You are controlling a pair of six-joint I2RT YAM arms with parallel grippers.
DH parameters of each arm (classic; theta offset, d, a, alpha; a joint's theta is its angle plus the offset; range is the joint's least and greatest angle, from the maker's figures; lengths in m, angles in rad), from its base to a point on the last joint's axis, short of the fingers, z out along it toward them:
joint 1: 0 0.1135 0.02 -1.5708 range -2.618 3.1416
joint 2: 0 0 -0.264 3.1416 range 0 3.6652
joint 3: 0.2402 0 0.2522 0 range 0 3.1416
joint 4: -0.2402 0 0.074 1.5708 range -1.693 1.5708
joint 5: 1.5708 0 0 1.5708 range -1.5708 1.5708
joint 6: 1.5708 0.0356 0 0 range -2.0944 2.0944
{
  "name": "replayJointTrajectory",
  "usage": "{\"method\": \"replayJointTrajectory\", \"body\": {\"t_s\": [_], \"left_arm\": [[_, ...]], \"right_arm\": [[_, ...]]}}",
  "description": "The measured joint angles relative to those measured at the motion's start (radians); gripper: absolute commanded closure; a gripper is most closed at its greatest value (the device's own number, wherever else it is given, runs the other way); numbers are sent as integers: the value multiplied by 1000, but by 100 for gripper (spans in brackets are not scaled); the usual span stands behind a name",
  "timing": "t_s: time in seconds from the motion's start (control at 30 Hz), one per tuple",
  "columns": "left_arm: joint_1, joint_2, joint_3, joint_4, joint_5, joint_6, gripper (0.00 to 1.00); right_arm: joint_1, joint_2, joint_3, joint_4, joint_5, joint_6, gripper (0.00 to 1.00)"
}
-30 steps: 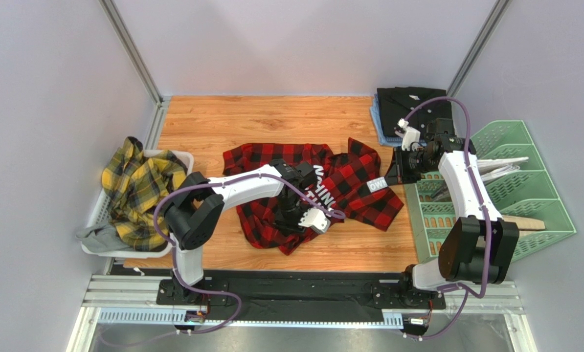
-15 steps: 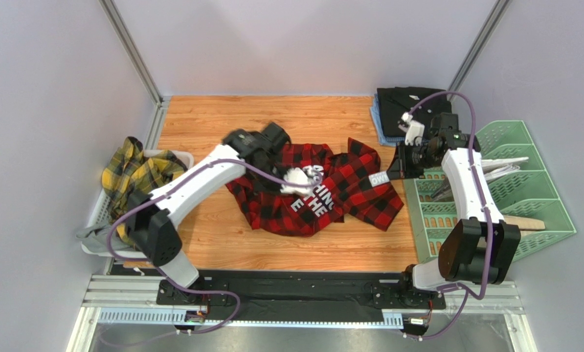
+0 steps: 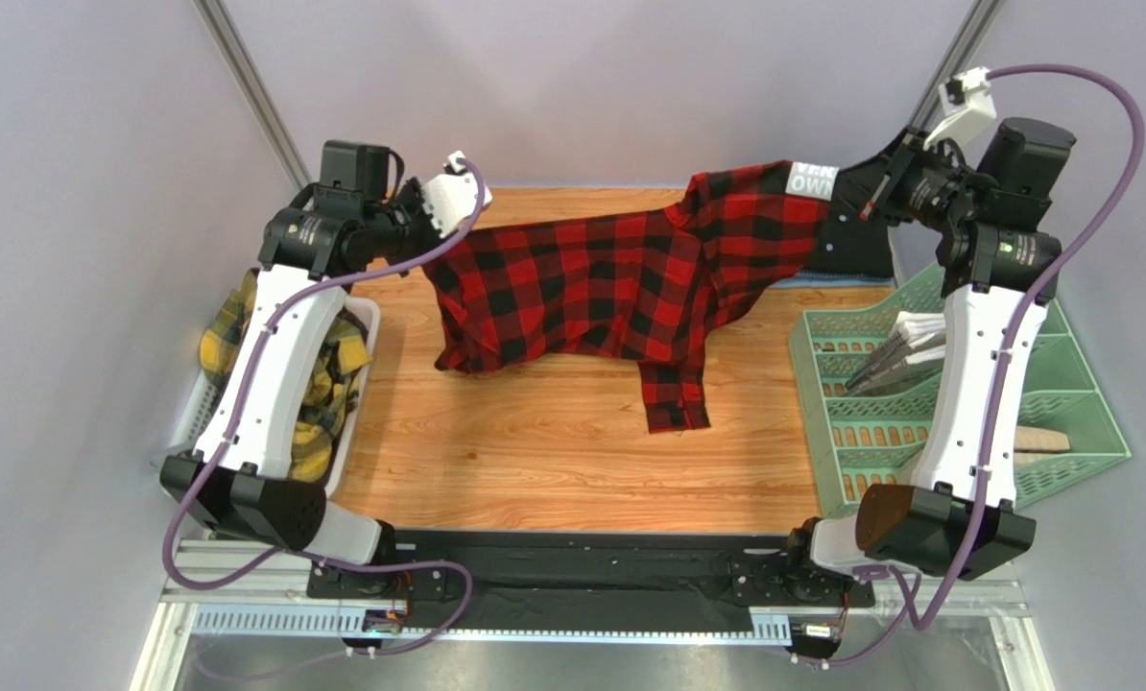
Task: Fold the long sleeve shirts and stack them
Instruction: Flatten the shirt out
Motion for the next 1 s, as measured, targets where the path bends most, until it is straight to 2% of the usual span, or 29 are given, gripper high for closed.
{"method": "replayJointTrajectory", "body": {"t_s": [0.27, 0.5, 0.7, 0.9, 1.0], "left_arm": [[2, -160, -13, 200, -47, -84, 98], [1, -416, -117, 383, -55, 50, 95], [0, -586, -140, 477, 0, 84, 100], [1, -644, -26, 546, 18, 11, 100], [1, -621, 38, 564, 18, -4, 100]], "right_arm": [[0, -57, 98, 119, 42, 179, 100], [0, -253, 163, 134, 188, 185, 100], [0, -399, 301, 155, 329, 151, 100], [-2, -431, 499, 229, 426, 114, 100], [-4, -424, 528, 268, 447, 97, 100]]}}
